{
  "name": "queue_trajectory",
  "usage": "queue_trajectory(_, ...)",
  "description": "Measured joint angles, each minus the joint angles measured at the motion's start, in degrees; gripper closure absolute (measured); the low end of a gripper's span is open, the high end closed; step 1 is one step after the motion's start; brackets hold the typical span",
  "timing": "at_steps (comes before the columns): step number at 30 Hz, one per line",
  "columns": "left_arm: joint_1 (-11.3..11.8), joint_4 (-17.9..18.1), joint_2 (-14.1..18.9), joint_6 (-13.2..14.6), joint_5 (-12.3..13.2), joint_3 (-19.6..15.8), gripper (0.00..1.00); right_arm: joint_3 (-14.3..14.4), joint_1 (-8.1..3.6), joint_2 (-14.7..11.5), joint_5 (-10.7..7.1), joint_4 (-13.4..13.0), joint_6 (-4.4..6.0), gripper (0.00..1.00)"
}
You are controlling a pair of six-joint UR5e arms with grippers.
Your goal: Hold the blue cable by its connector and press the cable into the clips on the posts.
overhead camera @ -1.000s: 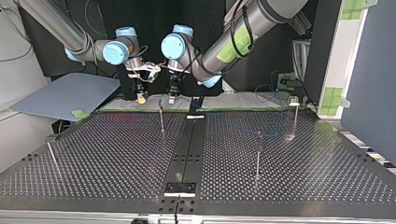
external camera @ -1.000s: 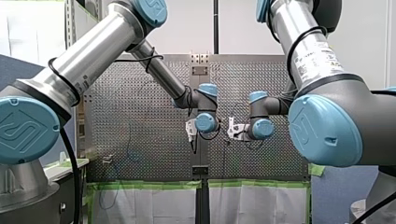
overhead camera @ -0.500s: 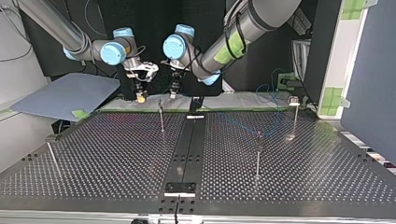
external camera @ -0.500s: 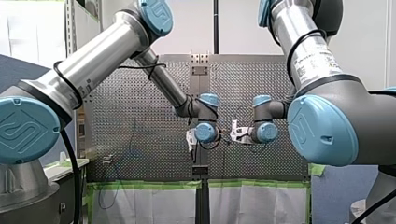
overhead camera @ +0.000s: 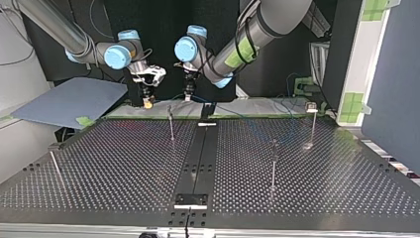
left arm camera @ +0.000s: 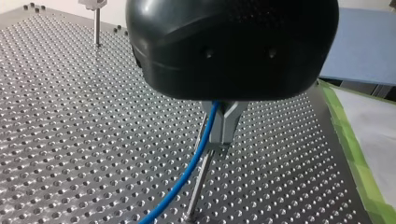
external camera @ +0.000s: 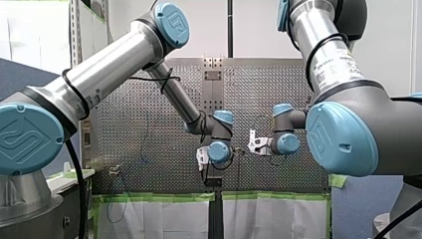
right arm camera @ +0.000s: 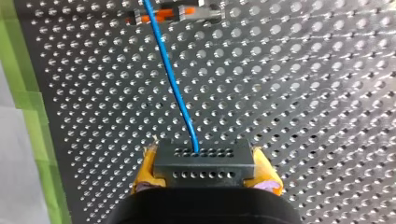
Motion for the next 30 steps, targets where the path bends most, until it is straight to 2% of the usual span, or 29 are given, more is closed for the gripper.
queue_trajectory(4, -0.1, 0.1, -0.1, 0.1, -0.8, 0.0, 1.0, 0.0, -0.59, 0.8, -0.88, -0.1, -0.68, 1.0)
queue_trajectory(8, -0.3, 0.1, -0.7, 0.1, -0.9, 0.0, 1.0, 0.0, -1.32, 1.1, -2.38, -0.7, -0.71, 1.0)
queue_trajectory(16, -0.4, -0.2, -2.2, 0.1, 0.2, 0.0, 1.0, 0.1, -2.66, 1.4, -6.11, -2.9, 0.48, 1.0)
queue_trajectory(30, -0.4, -0.5, -2.3, 0.0, 0.7, 0.0, 1.0, 0.1, -5.09, 1.9, -8.64, -4.1, 1.18, 1.0)
